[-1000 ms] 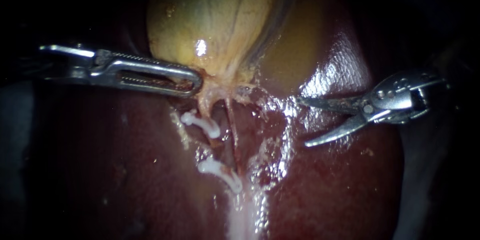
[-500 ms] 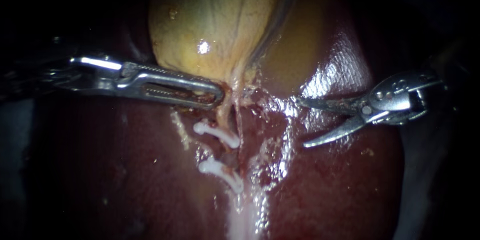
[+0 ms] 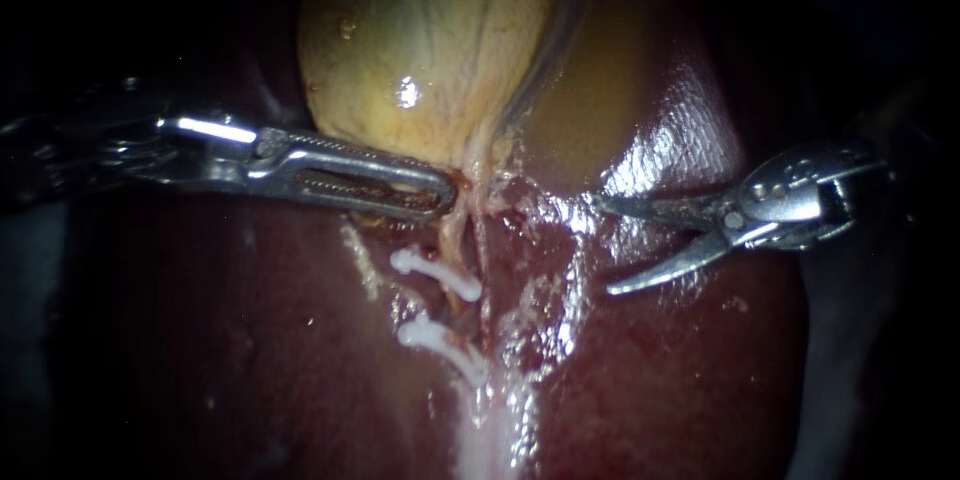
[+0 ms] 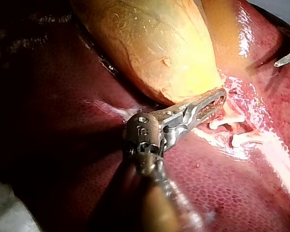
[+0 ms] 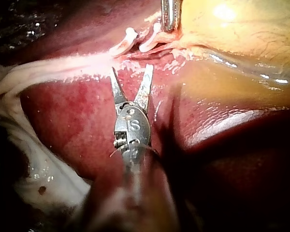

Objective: Go back from the cut left tube

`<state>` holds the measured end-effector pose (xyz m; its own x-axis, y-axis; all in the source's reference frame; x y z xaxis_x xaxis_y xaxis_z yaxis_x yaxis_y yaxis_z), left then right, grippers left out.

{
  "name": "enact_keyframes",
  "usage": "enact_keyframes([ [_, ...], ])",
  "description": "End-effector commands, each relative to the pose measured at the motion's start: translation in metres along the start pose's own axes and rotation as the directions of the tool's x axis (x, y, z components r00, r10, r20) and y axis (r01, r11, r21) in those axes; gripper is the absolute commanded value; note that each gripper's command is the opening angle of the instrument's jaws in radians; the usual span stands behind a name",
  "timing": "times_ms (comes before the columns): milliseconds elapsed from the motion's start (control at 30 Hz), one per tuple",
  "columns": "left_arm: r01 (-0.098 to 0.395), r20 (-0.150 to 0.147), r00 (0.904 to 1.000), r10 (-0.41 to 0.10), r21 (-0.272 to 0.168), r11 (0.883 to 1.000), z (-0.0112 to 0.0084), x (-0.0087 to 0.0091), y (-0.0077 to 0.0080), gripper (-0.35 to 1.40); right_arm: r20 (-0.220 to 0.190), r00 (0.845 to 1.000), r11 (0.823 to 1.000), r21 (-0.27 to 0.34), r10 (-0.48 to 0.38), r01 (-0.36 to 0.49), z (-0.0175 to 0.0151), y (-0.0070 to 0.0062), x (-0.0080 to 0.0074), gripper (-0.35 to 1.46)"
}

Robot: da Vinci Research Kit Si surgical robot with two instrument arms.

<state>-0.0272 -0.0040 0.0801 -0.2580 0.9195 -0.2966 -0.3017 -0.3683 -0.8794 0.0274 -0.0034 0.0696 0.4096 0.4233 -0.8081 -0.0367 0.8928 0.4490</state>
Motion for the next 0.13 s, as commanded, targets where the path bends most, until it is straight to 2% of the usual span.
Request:
enact_keyframes([
  [33, 0.000, 0.002, 1.0000, 0.000, -0.002, 1.000, 0.0000, 0.0000, 0.0000, -0.35, 0.001, 1.000, 1.000, 0.000, 0.000, 0.000, 0.0000, 0.0000, 0.0000, 1.43],
  [133, 0.000, 0.002, 1.0000, 0.000, -0.002, 1.000, 0.0000, 0.0000, 0.0000, -0.35, 0.001, 1.000, 1.000, 0.000, 0.000, 0.000, 0.0000, 0.0000, 0.0000, 1.43],
])
